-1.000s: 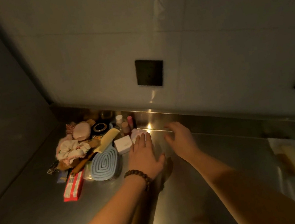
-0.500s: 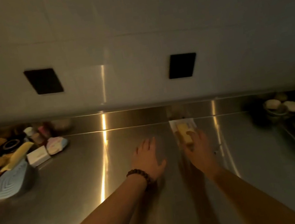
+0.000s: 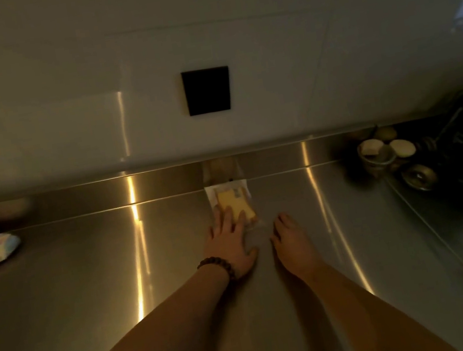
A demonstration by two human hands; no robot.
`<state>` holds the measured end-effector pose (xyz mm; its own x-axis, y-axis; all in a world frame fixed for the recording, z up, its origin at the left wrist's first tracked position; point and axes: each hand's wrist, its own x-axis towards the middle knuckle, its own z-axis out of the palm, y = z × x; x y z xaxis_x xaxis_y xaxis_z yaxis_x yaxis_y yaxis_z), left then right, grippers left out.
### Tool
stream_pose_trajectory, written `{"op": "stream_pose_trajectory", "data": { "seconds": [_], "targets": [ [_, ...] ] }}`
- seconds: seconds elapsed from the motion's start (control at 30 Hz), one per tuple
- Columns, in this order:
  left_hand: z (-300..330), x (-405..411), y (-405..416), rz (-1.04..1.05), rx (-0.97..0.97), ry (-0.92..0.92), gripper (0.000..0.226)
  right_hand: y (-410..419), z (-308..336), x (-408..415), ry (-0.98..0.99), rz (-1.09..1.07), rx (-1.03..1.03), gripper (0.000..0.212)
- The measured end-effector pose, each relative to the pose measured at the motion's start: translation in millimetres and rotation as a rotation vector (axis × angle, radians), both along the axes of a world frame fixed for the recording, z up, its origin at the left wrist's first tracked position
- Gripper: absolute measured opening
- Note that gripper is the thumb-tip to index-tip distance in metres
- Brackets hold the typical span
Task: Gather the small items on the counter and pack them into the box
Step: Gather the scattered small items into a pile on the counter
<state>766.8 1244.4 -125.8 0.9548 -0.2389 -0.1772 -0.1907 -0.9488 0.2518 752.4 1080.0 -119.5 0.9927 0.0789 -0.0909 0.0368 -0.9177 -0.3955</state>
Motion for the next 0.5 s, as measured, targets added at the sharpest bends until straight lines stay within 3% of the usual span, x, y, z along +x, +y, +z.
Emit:
{"op": "stream_pose_trajectory", "data": {
  "seconds": [0.33,0.5],
  "targets": [
    [5.0,-9.7,8.1,-0.009,0.014,-0.099,0.064,-28.1,3.8,-8.7,-0.093,0.012,0.200,0.041],
    [7.6,-39.2,21.0,0.031,-0.024,-0.276,0.049,-39.7,-1.9,-13.9,-0.127,-0.062,0.198,0.034]
  ]
}}
